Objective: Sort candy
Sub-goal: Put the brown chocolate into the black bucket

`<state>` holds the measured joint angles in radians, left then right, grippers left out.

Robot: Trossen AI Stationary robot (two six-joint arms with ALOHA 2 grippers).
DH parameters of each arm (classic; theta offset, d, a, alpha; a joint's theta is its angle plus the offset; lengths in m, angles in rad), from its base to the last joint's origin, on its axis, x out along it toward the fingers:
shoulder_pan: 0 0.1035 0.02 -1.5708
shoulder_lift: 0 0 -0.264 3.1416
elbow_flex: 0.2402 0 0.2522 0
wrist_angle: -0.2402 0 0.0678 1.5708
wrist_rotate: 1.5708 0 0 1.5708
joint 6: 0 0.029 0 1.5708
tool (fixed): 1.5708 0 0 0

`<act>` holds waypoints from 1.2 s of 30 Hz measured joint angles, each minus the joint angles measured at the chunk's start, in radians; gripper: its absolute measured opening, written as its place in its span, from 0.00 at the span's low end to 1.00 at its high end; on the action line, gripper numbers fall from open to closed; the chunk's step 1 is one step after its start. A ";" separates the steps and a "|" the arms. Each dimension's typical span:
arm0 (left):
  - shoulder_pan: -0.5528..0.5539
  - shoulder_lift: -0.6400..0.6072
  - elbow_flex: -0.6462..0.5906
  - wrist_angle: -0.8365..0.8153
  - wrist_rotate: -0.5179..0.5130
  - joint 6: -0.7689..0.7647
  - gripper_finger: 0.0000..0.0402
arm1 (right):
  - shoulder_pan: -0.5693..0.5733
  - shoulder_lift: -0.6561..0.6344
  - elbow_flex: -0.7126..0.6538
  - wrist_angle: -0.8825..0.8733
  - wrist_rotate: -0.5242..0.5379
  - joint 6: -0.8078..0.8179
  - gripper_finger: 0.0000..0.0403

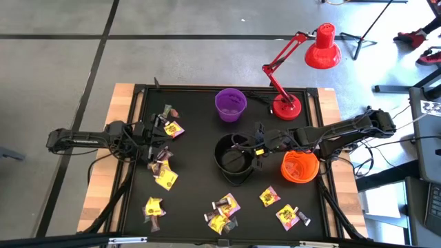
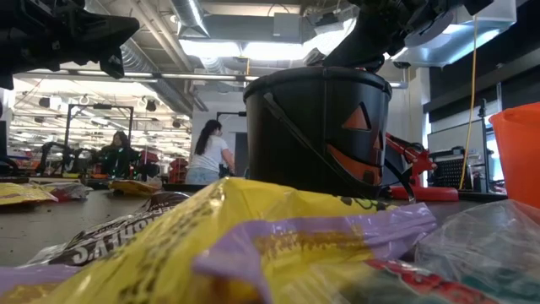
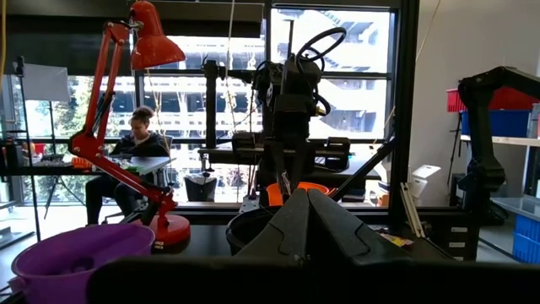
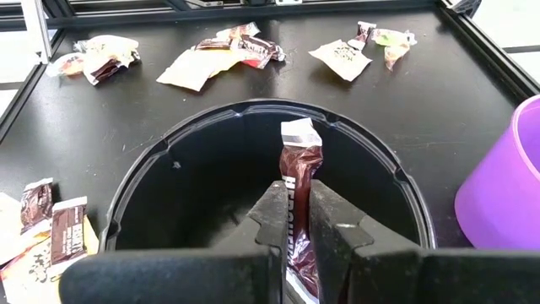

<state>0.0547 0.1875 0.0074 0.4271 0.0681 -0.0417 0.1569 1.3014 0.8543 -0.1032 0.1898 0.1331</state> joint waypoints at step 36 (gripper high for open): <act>0.000 0.000 0.000 0.000 0.000 0.000 0.00 | 0.000 0.000 0.000 0.004 -0.005 0.000 0.09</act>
<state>0.0545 0.1878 0.0073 0.4271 0.0681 -0.0417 0.1566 1.3017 0.8543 -0.0994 0.1847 0.1332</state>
